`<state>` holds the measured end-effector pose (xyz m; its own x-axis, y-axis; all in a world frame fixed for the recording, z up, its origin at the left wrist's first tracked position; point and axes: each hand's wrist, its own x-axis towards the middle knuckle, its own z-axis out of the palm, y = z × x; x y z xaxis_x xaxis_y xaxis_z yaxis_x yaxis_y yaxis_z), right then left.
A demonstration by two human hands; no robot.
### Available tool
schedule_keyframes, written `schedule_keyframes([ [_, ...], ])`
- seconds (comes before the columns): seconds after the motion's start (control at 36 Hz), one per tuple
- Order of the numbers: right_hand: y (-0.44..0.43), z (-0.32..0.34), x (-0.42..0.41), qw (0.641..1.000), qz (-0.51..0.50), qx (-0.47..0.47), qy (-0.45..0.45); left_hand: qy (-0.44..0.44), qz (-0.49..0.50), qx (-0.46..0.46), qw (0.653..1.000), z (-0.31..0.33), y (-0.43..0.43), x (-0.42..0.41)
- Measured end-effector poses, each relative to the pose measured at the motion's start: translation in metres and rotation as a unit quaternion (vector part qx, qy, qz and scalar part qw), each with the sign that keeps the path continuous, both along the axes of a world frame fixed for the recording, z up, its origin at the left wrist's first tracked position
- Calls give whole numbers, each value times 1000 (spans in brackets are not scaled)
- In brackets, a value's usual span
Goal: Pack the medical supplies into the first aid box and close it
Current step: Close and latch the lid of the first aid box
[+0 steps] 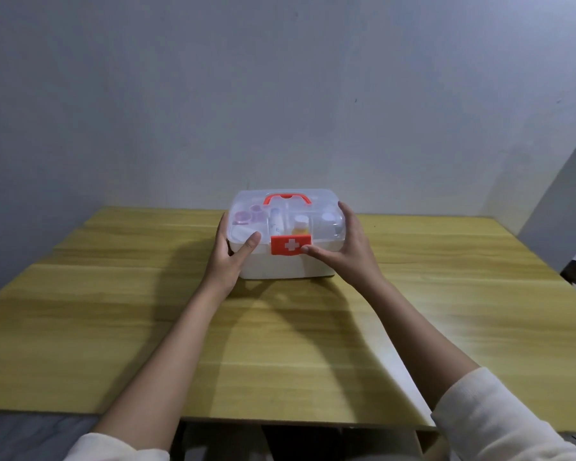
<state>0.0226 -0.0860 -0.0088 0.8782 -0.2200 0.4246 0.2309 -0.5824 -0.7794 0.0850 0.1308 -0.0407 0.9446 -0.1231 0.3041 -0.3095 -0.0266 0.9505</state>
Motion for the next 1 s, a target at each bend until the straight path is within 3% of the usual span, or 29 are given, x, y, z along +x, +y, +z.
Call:
schedule_keyframes([
  [0.31,-51,0,9,998,-59,-10,-7,27,-69,6,997,3,-57,29],
  [1.0,-88,1,69,999,-50,-2,15,30,-65,41,997,9,-93,85],
])
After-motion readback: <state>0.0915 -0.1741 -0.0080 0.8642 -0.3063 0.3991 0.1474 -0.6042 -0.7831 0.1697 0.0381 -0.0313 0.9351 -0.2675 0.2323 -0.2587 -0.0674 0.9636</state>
